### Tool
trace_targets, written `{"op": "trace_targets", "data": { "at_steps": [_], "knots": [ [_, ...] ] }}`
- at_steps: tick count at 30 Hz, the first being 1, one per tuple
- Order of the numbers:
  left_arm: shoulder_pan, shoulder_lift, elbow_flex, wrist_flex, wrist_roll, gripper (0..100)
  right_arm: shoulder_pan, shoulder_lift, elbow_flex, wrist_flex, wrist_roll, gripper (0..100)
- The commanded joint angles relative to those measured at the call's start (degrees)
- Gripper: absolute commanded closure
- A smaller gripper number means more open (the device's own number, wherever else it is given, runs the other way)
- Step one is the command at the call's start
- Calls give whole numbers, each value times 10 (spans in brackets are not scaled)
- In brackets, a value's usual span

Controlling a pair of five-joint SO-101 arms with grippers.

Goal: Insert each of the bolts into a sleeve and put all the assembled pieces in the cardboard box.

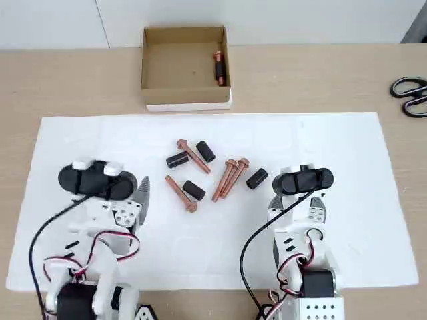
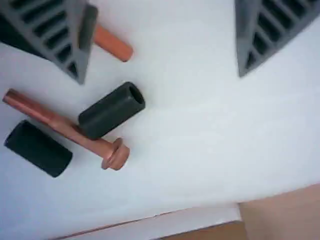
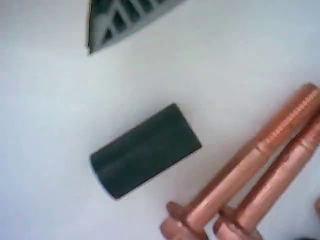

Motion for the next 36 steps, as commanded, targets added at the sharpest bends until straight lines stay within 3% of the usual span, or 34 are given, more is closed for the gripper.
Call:
{"op": "trace_targets", "data": {
  "at_steps": [1, 9, 14, 20, 26, 36],
  "knots": [
    [-28, 78, -87, 3, -7, 813, 3, -10, 5, 1, 4, 720],
    [-149, 398, -330, 105, -4, 813, 3, -10, 5, 1, 4, 720],
    [-159, 549, -443, 170, -4, 813, 3, -10, 5, 0, 2, 720],
    [-158, 576, -461, 171, -4, 813, 4, -7, 5, -23, 5, 719],
    [-158, 578, -439, 172, -4, 813, 120, -7, -58, -17, 7, 719],
    [-158, 644, -430, 151, 22, 813, 124, 15, -217, -18, 62, 721]
  ]
}}
